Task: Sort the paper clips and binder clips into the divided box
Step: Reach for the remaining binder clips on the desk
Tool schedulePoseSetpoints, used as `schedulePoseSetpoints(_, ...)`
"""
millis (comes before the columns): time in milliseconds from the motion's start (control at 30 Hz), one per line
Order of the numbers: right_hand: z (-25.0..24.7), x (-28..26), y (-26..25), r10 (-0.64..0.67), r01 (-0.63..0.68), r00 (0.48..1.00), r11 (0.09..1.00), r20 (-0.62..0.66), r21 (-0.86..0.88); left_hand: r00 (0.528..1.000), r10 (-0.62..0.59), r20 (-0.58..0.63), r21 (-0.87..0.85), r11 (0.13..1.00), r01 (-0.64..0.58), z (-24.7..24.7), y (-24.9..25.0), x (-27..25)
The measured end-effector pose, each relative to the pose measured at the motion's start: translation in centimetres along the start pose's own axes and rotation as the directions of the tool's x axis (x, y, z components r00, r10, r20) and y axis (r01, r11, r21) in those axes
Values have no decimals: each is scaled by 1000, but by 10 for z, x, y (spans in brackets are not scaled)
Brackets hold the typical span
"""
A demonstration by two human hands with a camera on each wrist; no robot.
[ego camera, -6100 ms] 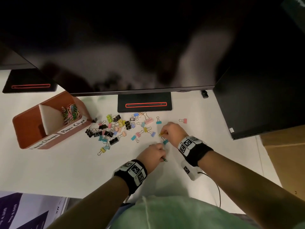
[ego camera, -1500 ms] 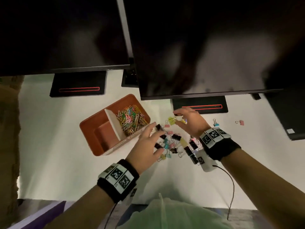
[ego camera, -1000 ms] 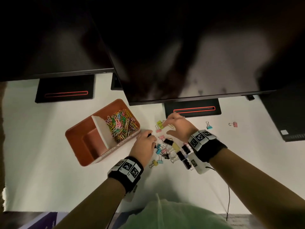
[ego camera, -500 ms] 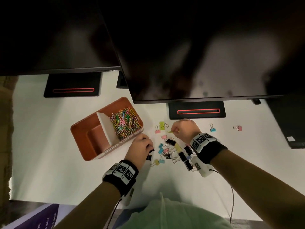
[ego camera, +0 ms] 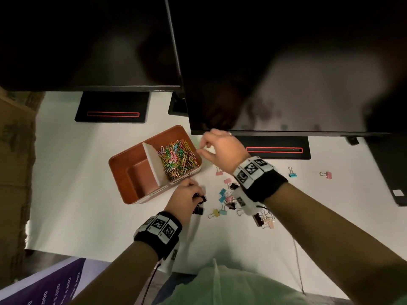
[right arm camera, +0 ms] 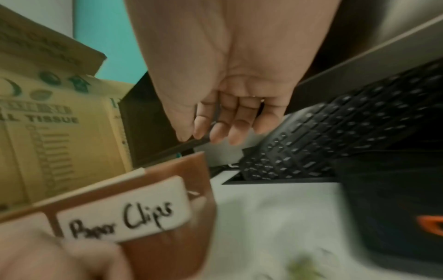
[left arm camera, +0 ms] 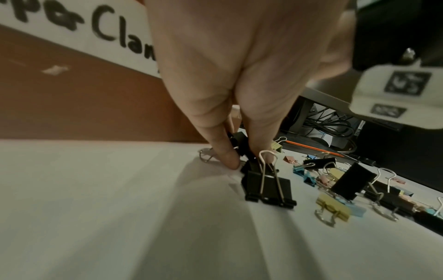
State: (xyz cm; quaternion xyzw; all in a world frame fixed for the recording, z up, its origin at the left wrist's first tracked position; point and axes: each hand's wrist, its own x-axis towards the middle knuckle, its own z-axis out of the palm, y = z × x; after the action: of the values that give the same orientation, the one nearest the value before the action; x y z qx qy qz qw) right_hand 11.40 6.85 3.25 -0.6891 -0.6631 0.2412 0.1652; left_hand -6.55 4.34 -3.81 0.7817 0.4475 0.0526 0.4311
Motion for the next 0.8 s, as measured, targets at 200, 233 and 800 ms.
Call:
schedulePoseSetpoints(200, 14, -33, 52, 191, -154, 920, 979, 341, -133, 1000, -9, 3, -8, 1000, 9, 0, -4, 0)
schedulePoseSetpoints(233, 19, -35, 54, 214, -173, 899, 975, 383, -139, 1000, 0, 5, -1, 1000, 0, 1, -4, 0)
schedulePoseSetpoints(800, 36, -24, 57, 239, -191, 876, 969, 418, -154, 977, 211, -42, 96, 974, -206, -14, 6, -13)
